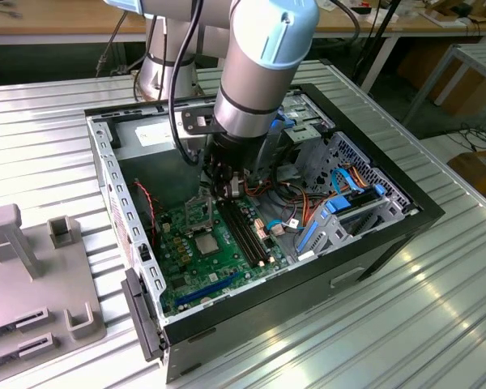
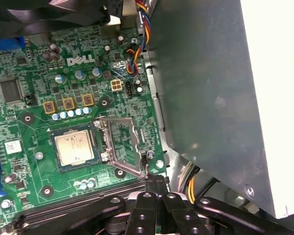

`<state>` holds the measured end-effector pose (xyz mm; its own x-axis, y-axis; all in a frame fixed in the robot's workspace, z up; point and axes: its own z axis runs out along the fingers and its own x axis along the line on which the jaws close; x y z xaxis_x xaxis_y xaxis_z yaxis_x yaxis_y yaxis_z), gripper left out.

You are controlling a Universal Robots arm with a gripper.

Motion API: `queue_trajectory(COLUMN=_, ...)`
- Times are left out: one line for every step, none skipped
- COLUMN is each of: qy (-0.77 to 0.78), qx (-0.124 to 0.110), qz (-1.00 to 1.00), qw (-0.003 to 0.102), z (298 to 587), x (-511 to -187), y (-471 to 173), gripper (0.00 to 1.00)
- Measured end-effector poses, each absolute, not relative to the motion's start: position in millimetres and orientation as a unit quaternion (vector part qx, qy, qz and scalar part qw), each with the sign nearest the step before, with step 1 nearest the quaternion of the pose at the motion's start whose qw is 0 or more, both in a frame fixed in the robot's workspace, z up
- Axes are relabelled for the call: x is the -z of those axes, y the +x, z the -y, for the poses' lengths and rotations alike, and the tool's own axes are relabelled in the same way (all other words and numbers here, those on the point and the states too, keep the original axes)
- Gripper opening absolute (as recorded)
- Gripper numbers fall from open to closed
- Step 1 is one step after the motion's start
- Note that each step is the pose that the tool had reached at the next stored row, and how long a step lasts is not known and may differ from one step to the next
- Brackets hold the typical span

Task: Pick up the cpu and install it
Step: 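Place the cpu into insertion slot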

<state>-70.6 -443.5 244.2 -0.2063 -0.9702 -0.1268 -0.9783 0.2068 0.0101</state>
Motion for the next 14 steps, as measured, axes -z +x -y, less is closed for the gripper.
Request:
queue_trajectory(qy=-0.628, qx=-0.042, qz=-0.776, qw=0.045, z=443.5, x=-244.6, y=-70.7, gripper=0.11)
queue_trajectory(qy=-0.628, qx=-0.041, qz=-0.776, qw=0.044, z=443.5, x=-245.1, y=-70.7, gripper=0.11)
queue_trajectory(qy=-0.629, qx=-0.04, qz=-0.776, qw=0.043, z=443.5, x=-245.9, y=-70.7, gripper=0.11)
queue_trajectory(qy=-0.629, qx=-0.039, qz=-0.776, qw=0.042, z=443.4, x=-246.6, y=-70.7, gripper=0.11)
queue_trajectory(qy=-0.629, qx=-0.038, qz=-0.776, qw=0.041, z=443.2, x=-247.2, y=-70.7, gripper=0.11)
queue_trajectory(qy=-0.629, qx=-0.037, qz=-0.776, qw=0.04, z=443.2, x=-247.9, y=-70.7, gripper=0.11)
queue_trajectory(qy=-0.629, qx=-0.036, qz=-0.776, qw=0.04, z=443.1, x=-248.5, y=-70.7, gripper=0.11)
queue_trajectory(qy=-0.629, qx=-0.035, qz=-0.776, qw=0.039, z=443.0, x=-249.2, y=-70.7, gripper=0.11)
queue_trajectory(qy=-0.629, qx=-0.035, qz=-0.776, qw=0.039, z=442.9, x=-249.9, y=-70.7, gripper=0.11)
queue_trajectory(qy=-0.629, qx=-0.034, qz=-0.776, qw=0.038, z=442.9, x=-250.4, y=-70.7, gripper=0.11)
queue_trajectory(qy=-0.629, qx=-0.033, qz=-0.776, qw=0.037, z=442.8, x=-251.9, y=-70.8, gripper=0.11)
queue_trajectory(qy=-0.629, qx=-0.032, qz=-0.776, qw=0.036, z=442.7, x=-253.1, y=-70.8, gripper=0.11)
queue_trajectory(qy=-0.629, qx=-0.032, qz=-0.776, qw=0.036, z=442.7, x=-253.6, y=-70.9, gripper=0.11)
queue_trajectory(qy=-0.629, qx=-0.032, qz=-0.776, qw=0.036, z=442.7, x=-253.9, y=-71.0, gripper=0.11)
